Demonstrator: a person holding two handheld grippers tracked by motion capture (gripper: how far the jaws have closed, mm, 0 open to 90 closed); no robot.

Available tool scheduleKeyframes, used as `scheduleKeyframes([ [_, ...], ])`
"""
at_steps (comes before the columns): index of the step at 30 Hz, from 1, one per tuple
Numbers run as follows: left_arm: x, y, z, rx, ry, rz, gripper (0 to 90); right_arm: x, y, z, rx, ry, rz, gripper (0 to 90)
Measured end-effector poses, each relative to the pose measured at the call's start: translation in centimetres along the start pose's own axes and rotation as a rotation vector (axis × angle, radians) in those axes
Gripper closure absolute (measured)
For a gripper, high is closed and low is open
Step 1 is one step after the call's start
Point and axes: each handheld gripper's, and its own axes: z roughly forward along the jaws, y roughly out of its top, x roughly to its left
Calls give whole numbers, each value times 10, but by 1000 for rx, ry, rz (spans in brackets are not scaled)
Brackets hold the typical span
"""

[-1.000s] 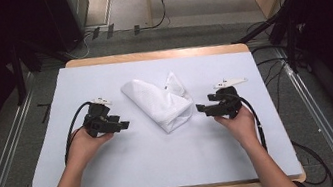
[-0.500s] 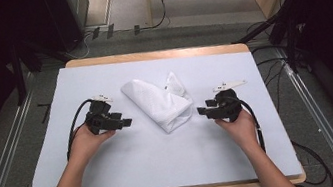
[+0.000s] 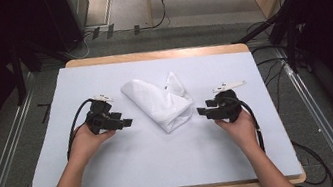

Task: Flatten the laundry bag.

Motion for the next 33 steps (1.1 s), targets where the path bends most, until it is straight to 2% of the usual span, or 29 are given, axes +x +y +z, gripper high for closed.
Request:
scheduleKeyframes([
  [19, 1, -1, -2, -5, 8, -9, 394, -1, 0, 1, 16, 1, 4, 483],
  [21, 2, -1, -2, -6, 9, -10, 394, -1, 1, 2, 10, -7, -4, 483],
  [24, 4, -1, -3, -3, 7, -13, 394, -4, 4, 3, -5, -15, 11, 491],
  [27, 4, -1, -4, -5, 0, -28, 395, -5, 4, 4, -3, -19, 10, 506],
  [28, 4, 0, -5, -5, 2, -29, 395, -6, 5, 5, 0, -16, 21, 544],
  [29, 4, 0, -5, -5, 2, -29, 395, -6, 5, 5, 0, -16, 21, 544],
  [30, 4, 0, -6, -9, 5, -30, 395, -7, 6, 7, 4, -9, 24, 616],
  [33, 4, -1, -7, -10, 8, -27, 395, -5, 10, 12, 16, 6, 33, 695],
])
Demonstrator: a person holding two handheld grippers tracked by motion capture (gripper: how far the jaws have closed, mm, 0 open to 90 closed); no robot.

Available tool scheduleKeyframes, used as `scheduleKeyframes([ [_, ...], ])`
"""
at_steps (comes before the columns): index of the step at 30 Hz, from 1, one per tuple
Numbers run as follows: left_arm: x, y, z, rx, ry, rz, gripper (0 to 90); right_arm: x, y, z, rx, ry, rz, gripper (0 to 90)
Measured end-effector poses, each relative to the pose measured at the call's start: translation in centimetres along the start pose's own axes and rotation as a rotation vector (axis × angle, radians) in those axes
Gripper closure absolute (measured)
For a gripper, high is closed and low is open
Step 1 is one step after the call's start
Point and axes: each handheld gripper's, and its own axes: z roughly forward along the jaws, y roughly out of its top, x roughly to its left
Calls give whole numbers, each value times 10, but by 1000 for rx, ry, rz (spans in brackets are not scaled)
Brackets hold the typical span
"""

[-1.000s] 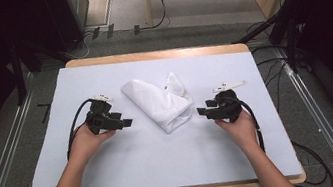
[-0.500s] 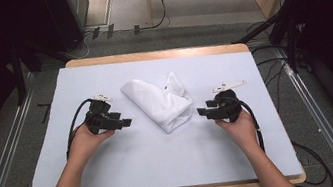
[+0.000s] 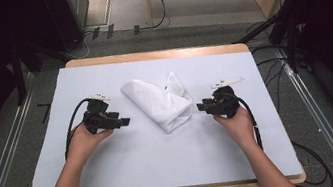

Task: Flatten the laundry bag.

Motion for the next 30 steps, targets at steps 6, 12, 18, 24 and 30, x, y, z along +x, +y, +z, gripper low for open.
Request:
scheduleKeyframes([
  [6, 1, -1, -2, -4, 2, 2, 394, -1, 5, 6, 0, 6, 26, 686],
  [12, 3, -3, -5, -11, 12, -9, 394, -1, 22, 0, -59, 2, 28, 568],
  [18, 3, -5, -7, -10, 18, -11, 393, 7, 35, 20, -35, 9, -3, 476],
  [24, 5, -9, -9, -9, 24, -19, 392, 7, 40, 38, -2, 30, 8, 364],
  [30, 7, -14, -14, -11, 38, -30, 392, 9, 35, 63, 70, -10, -19, 357],
])
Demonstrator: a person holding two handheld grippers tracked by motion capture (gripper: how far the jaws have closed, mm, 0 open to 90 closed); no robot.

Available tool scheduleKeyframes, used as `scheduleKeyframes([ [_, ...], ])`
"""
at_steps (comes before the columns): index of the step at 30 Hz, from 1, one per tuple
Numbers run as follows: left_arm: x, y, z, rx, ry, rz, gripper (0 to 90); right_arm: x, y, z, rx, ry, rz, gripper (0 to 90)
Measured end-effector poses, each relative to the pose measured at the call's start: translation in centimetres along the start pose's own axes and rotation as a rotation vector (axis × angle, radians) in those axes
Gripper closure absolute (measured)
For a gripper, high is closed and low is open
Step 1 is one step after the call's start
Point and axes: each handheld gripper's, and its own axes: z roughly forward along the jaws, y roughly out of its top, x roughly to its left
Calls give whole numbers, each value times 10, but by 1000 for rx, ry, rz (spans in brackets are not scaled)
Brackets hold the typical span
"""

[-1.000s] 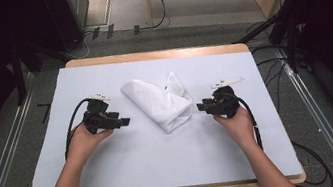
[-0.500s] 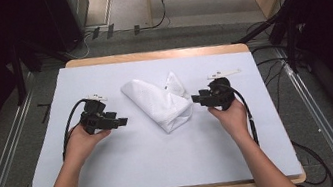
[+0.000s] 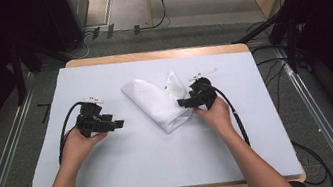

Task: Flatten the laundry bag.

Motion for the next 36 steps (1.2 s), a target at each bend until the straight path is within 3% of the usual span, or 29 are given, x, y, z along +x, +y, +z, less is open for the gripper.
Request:
scheduleKeyframes([
  [3, 1, -2, -1, 0, 5, -3, 392, 1, -3, 7, 25, -27, -29, 425],
  [9, 3, -5, -3, 8, 12, -9, 391, 9, -3, 7, 17, -70, -112, 609],
  [12, 4, -7, -4, 0, 11, -14, 392, 13, -1, 6, 11, -88, -152, 614],
  [18, 4, -7, -5, 0, 13, -17, 391, 9, 1, 4, -38, -86, -119, 596],
  [21, 4, -7, -4, 3, 15, -14, 391, 5, 2, -1, -51, -45, -99, 754],
  [25, 4, -7, -4, 6, 11, -15, 391, 5, 4, -5, -47, -11, -82, 860],
  [31, 6, -7, -6, 4, 13, -20, 391, 10, 13, -16, -65, 12, -81, 881],
  [36, 9, -8, -10, -12, 19, -36, 391, 25, 25, -29, -97, 68, -92, 882],
])
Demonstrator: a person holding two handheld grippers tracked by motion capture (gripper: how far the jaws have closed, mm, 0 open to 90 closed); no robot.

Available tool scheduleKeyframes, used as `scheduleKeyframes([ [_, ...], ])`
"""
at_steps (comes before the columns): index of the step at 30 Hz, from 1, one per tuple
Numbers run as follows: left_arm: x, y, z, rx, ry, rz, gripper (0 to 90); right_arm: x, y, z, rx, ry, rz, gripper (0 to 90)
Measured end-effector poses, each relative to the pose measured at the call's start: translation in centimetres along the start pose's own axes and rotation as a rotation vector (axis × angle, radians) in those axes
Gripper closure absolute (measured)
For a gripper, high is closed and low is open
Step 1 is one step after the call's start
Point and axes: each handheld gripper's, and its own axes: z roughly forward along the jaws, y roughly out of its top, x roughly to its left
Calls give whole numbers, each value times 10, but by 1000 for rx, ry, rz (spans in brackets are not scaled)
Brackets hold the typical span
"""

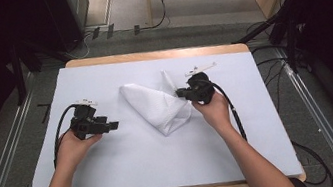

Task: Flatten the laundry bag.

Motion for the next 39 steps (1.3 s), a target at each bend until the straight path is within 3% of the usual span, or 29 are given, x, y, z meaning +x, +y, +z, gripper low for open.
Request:
scheduleKeyframes([
  [7, 10, 0, -9, 6, -4, -29, 391, 35, 16, 2, -11, 59, -72, 883],
  [15, 28, -5, -20, -9, 27, -74, 391, 67, 28, 13, -23, 160, -95, 884],
  [30, 38, -8, -26, -28, 45, -108, 390, 105, 26, 41, 27, 247, -141, 873],
  [33, 39, -8, -27, -29, 52, -111, 390, 108, 27, 44, 36, 272, -145, 798],
  [34, 40, -9, -27, -34, 51, -117, 390, 111, 30, 42, 36, 273, -161, 723],
  [35, 40, -9, -27, -34, 51, -117, 390, 111, 30, 42, 36, 273, -161, 723],
  [37, 42, -9, -28, -38, 52, -124, 390, 113, 34, 34, 19, 262, -193, 655],
  [39, 43, -10, -28, -36, 53, -126, 390, 111, 37, 27, 15, 268, -182, 628],
])
